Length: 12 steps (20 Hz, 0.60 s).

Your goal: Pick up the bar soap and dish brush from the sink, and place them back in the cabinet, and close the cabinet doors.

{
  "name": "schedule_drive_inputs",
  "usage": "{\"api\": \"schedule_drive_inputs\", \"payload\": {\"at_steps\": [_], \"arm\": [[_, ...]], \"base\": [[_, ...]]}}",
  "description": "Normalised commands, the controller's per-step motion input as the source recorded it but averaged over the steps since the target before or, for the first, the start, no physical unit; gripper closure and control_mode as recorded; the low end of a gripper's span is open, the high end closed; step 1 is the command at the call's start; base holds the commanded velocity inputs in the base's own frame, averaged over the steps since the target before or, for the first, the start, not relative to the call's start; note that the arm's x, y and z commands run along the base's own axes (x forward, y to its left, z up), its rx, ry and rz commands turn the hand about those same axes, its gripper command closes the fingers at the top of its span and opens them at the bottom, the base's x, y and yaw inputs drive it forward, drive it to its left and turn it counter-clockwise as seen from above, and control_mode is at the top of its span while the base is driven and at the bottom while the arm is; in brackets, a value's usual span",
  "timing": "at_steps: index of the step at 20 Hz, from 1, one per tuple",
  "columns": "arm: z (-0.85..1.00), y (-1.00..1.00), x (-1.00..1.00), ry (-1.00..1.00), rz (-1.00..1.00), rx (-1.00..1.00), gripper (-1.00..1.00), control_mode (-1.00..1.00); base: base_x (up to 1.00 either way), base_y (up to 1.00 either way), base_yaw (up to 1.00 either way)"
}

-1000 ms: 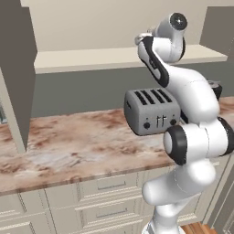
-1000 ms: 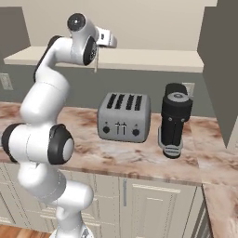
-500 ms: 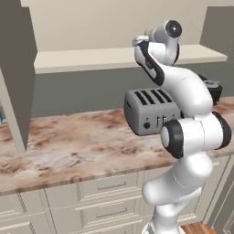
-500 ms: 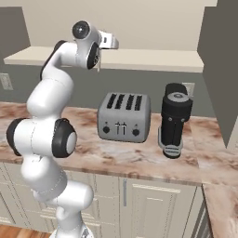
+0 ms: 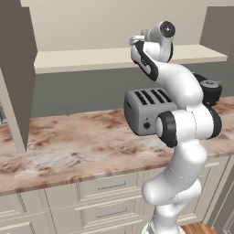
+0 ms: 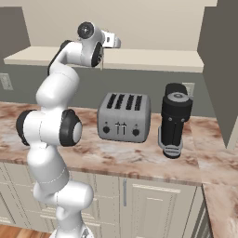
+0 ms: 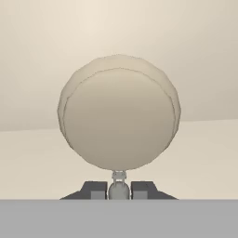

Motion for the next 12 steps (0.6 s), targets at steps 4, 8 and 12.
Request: {"api": "schedule_drive_inputs", "payload": {"at_steps": [4, 8, 12], "arm": [[0.0, 0.0, 0.4, -0.01, 0.0, 0.0, 1.0, -1.0], [0.0, 0.0, 0.35, -0.09, 0.0, 0.0, 1.0, -1.0], [0.0, 0.0, 0.37, -0.07, 0.0, 0.0, 1.0, -1.0]], "base": [[0.0, 0.0, 0.0], [0.0, 0.0, 0.0], [0.0, 0.0, 0.0]]}}
